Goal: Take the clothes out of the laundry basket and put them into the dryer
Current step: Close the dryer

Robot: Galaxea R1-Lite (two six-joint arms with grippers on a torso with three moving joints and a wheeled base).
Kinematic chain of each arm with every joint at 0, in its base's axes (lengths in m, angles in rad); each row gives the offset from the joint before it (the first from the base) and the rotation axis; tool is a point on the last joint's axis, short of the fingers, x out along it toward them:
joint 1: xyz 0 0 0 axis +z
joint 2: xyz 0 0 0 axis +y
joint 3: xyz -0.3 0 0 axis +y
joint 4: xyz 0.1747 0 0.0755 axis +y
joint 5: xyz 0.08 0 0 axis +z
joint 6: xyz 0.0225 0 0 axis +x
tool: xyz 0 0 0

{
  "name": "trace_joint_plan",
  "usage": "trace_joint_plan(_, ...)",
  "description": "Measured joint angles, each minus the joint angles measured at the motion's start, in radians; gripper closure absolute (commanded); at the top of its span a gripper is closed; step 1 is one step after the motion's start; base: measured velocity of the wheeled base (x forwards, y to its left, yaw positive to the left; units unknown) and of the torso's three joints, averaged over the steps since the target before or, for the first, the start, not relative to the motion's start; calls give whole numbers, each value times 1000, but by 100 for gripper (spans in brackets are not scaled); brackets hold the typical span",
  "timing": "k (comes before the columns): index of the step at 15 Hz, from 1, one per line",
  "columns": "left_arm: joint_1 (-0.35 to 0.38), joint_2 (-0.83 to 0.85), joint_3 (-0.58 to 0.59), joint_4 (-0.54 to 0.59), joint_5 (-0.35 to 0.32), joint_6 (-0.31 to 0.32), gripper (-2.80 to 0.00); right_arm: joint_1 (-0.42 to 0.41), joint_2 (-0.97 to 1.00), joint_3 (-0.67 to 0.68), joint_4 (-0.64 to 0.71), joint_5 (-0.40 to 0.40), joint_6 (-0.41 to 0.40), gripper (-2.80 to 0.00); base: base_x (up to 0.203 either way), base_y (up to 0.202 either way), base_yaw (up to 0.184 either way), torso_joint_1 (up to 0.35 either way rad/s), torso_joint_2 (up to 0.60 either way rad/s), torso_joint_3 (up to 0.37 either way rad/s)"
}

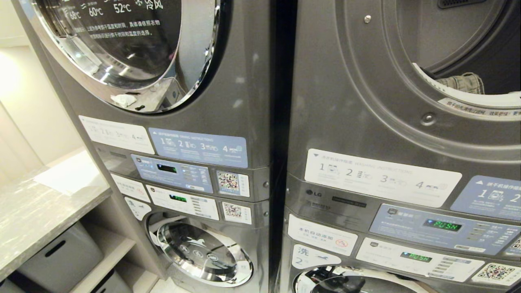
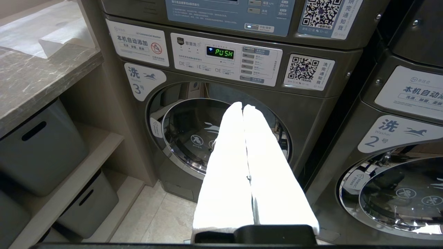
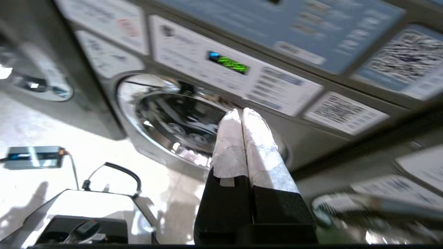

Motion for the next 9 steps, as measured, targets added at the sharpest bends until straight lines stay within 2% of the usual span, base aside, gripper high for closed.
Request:
trace_joint_plan(3, 0, 0, 0, 0, 0, 0, 0, 4, -205, 103, -28, 90, -20, 0, 0, 0, 0, 0, 0, 0)
trace_joint_plan(7, 0, 0, 1, 0, 0, 0, 0, 3, -373, 171, -156, 95, 0, 0, 0, 0, 0, 0, 0, 0)
trace_joint_plan(9, 0, 0, 1, 0, 0, 0, 0, 3, -397, 179, -146, 95, 26, 0, 0, 0, 0, 0, 0, 0)
